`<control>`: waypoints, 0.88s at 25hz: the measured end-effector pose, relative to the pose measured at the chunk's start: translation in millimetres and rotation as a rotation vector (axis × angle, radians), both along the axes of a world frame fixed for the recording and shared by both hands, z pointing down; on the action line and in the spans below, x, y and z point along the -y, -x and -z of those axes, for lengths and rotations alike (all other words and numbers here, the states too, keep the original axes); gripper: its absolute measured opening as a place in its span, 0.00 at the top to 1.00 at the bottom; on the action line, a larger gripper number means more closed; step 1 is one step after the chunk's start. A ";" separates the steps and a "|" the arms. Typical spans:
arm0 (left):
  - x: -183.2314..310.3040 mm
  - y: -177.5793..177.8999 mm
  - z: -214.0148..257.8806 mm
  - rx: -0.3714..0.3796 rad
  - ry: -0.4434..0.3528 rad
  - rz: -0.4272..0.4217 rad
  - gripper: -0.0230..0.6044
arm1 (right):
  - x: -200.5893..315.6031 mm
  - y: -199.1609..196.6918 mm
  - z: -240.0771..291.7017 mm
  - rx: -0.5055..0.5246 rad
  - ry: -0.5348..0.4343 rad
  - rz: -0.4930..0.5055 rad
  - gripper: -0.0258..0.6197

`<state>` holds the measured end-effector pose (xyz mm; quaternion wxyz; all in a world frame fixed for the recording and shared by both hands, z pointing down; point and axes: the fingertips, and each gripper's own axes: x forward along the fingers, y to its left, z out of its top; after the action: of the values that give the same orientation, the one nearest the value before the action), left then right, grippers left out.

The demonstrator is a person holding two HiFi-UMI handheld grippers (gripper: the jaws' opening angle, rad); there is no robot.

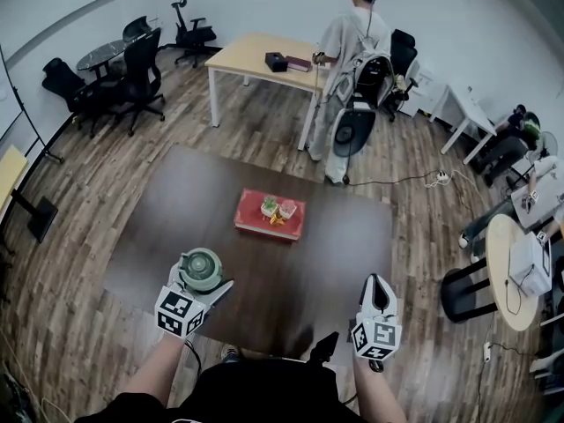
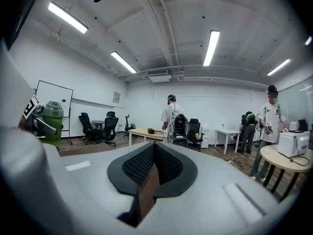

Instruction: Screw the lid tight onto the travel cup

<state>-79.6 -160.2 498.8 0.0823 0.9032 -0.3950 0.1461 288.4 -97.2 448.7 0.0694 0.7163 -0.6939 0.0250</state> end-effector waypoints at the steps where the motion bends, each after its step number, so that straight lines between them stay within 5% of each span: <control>1: 0.1 1.6 -0.7 0.001 -0.001 0.003 0.29 | 1.2 0.1 -0.7 -0.002 0.004 0.002 0.95; 22: 2.6 4.0 -1.3 -0.021 -0.002 0.024 0.29 | 9.2 16.9 -0.7 0.000 0.002 0.057 0.95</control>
<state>-83.6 -162.9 500.1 0.0872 0.9001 -0.4050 0.1350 271.4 -106.4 449.4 0.0710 0.6960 -0.7141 0.0239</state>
